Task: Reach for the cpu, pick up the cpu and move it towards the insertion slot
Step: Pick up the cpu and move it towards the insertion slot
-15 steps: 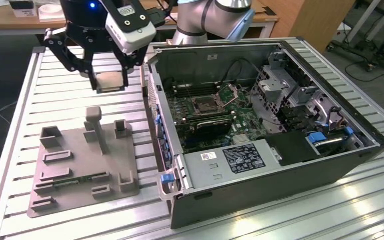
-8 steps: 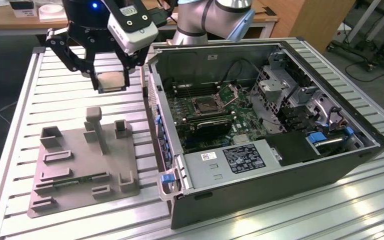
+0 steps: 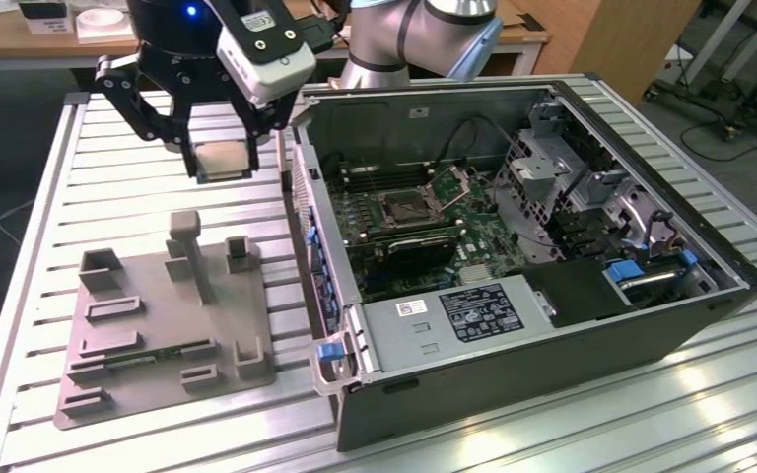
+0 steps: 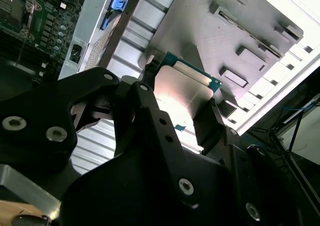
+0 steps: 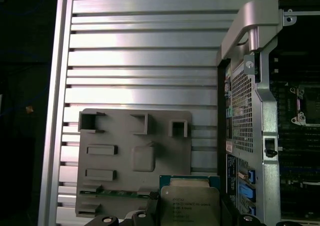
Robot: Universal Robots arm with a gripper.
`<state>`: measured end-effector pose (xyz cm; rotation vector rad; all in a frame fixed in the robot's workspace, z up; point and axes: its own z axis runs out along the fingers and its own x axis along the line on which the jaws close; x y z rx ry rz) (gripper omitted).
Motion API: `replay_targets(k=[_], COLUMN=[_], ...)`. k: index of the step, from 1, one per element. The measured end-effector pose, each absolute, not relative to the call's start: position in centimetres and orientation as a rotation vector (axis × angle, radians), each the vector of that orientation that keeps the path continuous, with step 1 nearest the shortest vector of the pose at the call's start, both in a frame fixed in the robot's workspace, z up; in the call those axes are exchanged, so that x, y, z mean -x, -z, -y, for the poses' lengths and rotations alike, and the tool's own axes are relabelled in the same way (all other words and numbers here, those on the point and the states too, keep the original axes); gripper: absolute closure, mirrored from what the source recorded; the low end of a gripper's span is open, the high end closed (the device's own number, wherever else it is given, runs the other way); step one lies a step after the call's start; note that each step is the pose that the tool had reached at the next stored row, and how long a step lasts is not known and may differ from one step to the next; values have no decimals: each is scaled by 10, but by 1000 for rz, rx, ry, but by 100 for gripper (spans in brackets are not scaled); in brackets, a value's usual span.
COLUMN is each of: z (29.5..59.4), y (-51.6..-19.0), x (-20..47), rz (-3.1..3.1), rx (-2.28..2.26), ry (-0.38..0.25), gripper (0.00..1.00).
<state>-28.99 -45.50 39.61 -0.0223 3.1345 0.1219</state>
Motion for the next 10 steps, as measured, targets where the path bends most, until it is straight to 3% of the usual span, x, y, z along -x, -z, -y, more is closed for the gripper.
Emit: replay_targets(k=[10], z=[455], y=[-396], x=[287], rz=[-3134], rx=[22], ry=[-122], gripper=[45])
